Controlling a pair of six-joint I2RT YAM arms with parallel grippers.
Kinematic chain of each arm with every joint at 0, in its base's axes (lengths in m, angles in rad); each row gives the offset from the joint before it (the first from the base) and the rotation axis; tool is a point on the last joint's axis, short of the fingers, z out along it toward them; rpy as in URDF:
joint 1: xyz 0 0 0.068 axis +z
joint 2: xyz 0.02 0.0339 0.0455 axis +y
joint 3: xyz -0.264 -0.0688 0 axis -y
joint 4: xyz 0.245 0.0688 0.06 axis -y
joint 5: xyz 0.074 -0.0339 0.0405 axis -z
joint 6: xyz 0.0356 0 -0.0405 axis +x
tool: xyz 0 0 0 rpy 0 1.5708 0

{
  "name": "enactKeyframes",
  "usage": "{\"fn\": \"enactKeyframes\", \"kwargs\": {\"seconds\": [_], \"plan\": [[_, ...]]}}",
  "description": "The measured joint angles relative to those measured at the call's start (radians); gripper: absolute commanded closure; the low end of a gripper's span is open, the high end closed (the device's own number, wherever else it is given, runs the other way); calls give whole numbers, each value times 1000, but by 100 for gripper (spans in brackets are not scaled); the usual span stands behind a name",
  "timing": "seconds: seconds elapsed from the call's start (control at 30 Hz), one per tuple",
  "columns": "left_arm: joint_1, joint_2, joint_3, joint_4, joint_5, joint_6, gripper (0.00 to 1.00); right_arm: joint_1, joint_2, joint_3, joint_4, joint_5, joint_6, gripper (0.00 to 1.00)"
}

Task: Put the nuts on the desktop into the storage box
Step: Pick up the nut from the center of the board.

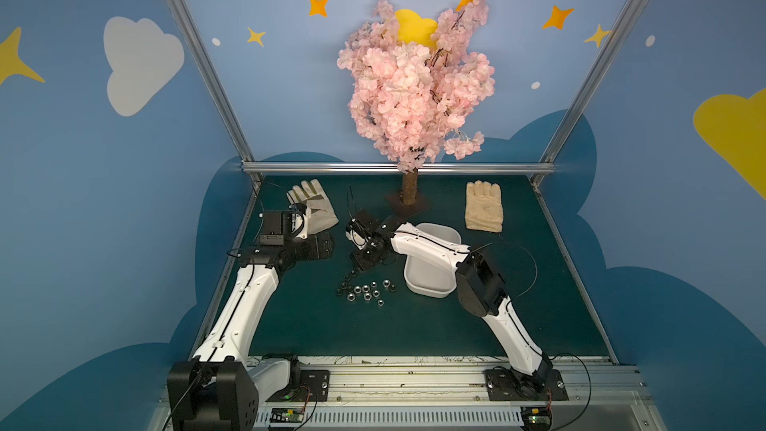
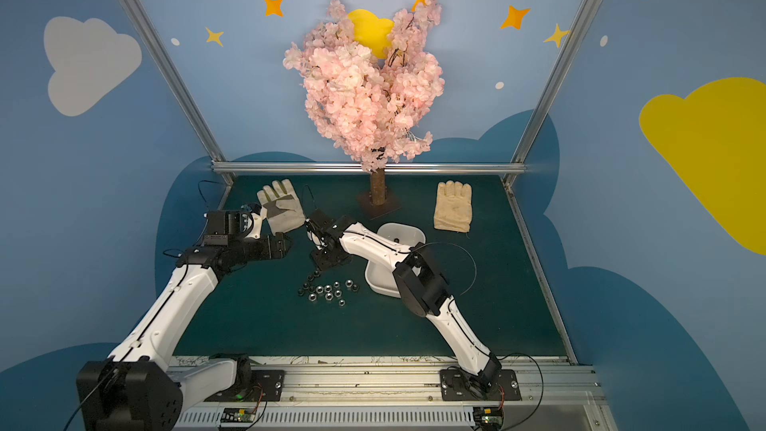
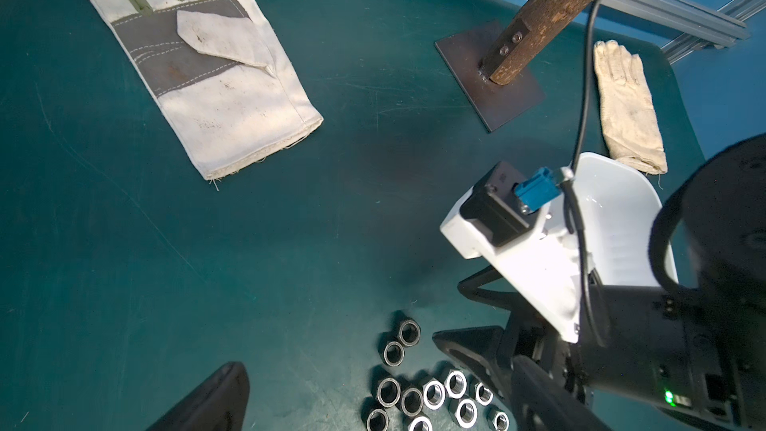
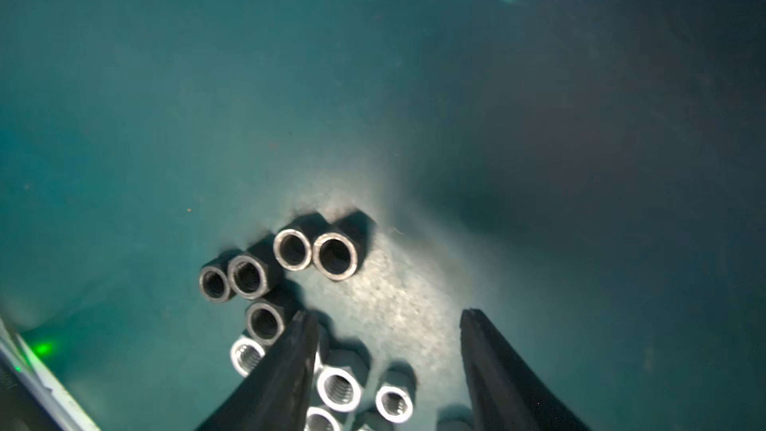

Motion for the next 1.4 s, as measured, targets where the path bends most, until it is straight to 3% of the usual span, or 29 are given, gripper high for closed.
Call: {"fn": "enactKeyframes", "kwargs": {"seconds": [0.63,1.0,1.4], "plan": [[0,0,0,0,-1,0,0,16,141,142,-51,-16,56,46],[0,0,0,0,-3,0,0,16,141,133,-62,35,66,49],[0,-7,0,0,-4,0,0,-13,69,5,-35,115,58,50]]}}
